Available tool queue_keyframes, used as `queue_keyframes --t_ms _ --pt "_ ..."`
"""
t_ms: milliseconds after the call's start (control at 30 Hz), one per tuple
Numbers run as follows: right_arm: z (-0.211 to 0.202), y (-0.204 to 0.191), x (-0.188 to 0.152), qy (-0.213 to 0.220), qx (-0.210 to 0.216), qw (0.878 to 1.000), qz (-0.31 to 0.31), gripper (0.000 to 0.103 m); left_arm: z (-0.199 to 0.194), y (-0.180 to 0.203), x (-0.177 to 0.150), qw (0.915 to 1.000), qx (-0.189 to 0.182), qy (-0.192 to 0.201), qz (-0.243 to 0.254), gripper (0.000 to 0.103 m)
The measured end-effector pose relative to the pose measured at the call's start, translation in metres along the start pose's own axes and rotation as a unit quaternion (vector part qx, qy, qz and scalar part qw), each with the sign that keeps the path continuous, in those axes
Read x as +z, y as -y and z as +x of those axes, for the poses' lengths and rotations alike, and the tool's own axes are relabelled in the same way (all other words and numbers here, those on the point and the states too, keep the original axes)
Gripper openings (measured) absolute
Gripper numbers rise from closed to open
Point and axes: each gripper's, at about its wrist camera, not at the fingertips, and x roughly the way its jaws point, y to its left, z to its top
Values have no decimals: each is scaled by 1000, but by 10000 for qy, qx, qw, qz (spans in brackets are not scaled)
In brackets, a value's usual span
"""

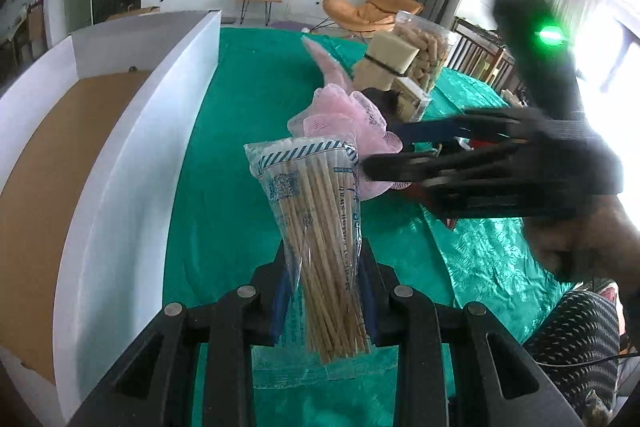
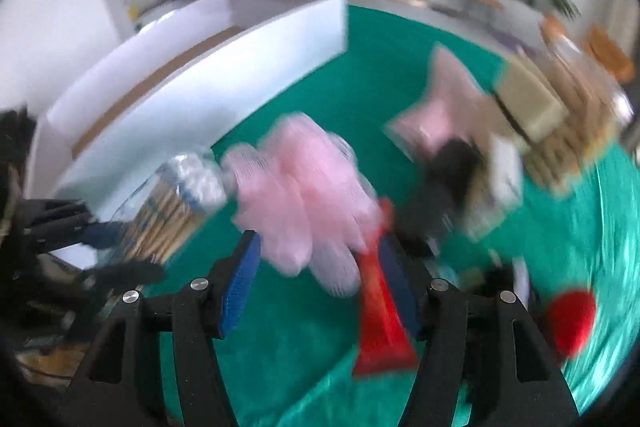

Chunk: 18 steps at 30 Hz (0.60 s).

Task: Organize soft objects
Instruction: 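Carry the stick bag into the white box and open the left gripper while the right drops the puff there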

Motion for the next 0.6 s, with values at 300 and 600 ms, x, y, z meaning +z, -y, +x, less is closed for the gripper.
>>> queue_keyframes --t_ms 300,600 --pt "0 51 9 44 -406 9922 1177 8 -31 5 2 9995 -153 268 -68 29" --pt "-92 36 52 1178 141 9830 1398 8 -115 -35 37 9935 193 1088 -263 29"
